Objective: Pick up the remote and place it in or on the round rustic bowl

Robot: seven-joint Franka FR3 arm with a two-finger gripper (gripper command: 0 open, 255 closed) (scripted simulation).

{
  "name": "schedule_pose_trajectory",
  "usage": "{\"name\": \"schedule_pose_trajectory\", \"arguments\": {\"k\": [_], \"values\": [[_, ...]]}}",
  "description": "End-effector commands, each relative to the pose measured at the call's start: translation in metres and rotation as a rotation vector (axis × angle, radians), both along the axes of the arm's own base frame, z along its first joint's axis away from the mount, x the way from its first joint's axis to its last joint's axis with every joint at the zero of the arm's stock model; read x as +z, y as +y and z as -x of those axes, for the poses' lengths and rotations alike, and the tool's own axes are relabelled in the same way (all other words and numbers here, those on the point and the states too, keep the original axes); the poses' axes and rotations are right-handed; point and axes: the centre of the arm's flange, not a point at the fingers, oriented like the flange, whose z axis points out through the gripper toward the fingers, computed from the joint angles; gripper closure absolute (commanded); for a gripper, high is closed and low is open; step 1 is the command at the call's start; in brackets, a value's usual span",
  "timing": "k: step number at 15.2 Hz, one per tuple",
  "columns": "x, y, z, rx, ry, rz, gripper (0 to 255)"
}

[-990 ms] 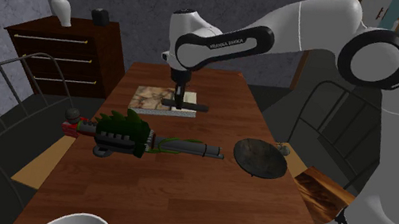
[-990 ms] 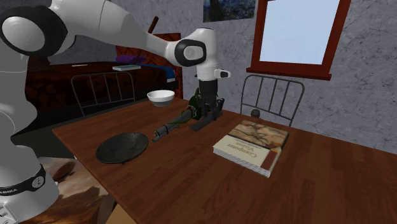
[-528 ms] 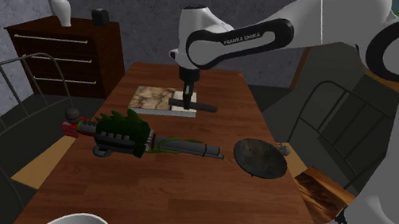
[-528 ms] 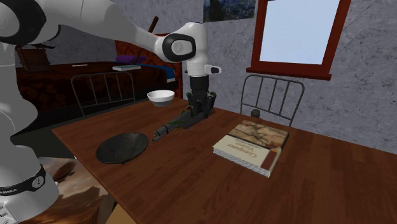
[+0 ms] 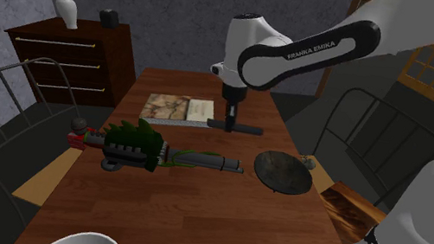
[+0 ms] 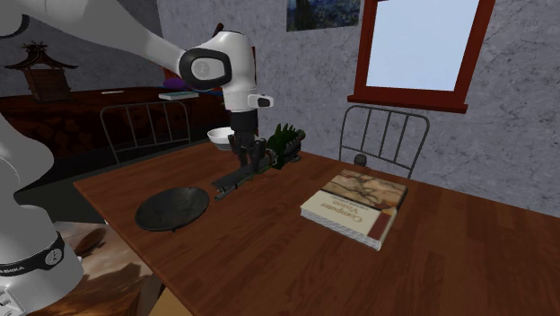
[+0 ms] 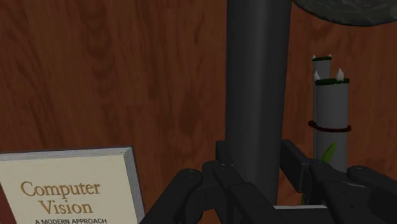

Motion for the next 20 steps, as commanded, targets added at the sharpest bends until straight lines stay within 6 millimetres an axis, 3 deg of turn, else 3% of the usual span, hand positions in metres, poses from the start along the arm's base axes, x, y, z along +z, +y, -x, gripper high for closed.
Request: {"name": "schedule_pose_trajectory", "arguments": {"k": [1, 14, 20], "values": [[0.0, -0.008, 0.025, 0.0, 0.0, 0.0, 255], [-0.005, -0.07, 0.185, 0.0, 0.0, 0.0, 255], [-0.037, -0.07, 0.185, 0.0, 0.0, 0.0, 255]]}}
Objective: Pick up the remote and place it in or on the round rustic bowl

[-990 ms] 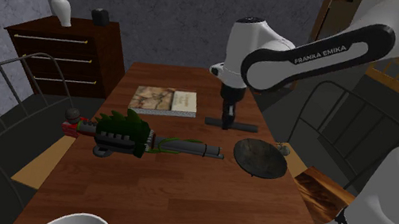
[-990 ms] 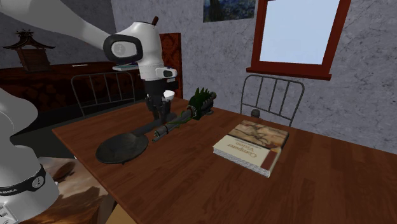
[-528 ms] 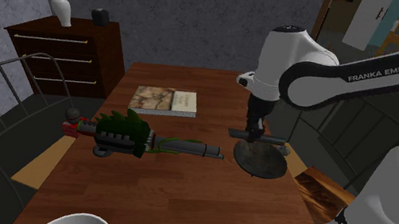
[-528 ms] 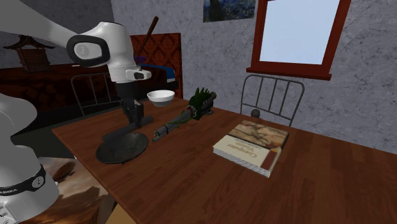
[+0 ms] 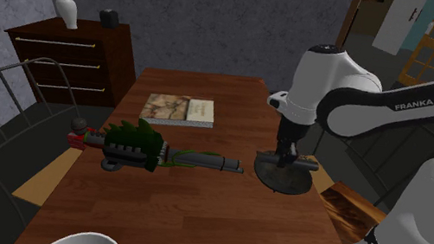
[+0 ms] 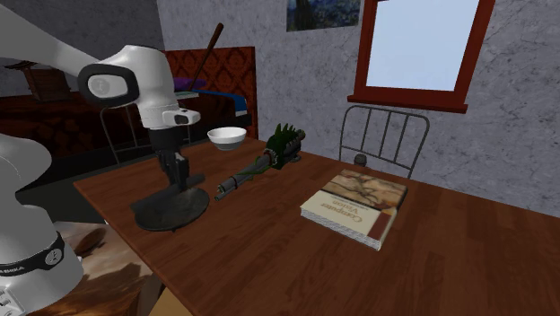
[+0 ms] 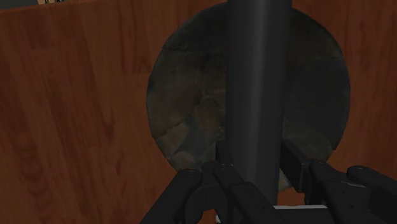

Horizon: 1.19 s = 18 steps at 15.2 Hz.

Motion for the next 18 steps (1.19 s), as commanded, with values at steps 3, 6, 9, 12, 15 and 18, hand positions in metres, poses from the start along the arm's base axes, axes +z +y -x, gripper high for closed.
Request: {"name": "schedule_pose_trajectory", "arguments": {"k": [3, 6, 9, 12, 15, 18], "values": [[-0.022, -0.001, 0.0, 0.0, -0.001, 0.0, 255], [-0.034, -0.001, 0.0, 0.0, -0.001, 0.0, 255], [-0.034, -0.001, 0.0, 0.0, -0.001, 0.0, 255], [-0.034, -0.001, 0.0, 0.0, -0.001, 0.0, 255], [-0.034, -0.001, 0.0, 0.0, -0.001, 0.0, 0], [-0.034, -0.001, 0.0, 0.0, -0.001, 0.0, 0]]}}
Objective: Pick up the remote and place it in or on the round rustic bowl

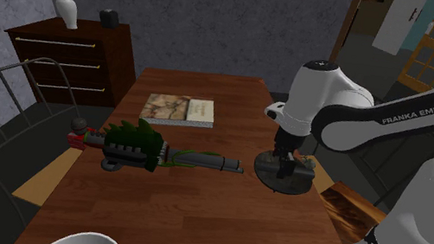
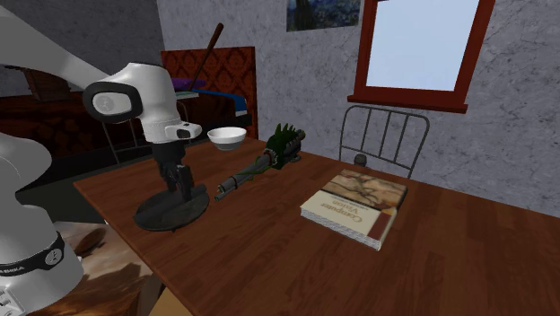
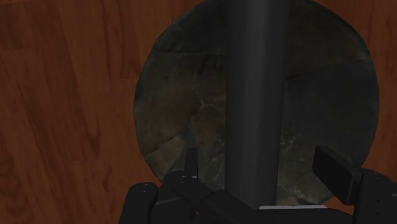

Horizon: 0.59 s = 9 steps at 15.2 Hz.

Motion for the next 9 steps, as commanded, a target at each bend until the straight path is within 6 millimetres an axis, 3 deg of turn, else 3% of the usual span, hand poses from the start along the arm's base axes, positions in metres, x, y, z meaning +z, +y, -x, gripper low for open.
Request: {"name": "schedule_pose_trajectory", "arguments": {"k": [1, 5, 9], "values": [[0.0, 0.0, 0.0, 0.0, 0.0, 0.0, 0], [0.05, 0.002, 0.004, 0.0, 0.0, 0.0, 0], [0.05, 0.002, 0.004, 0.0, 0.0, 0.0, 0]]}}
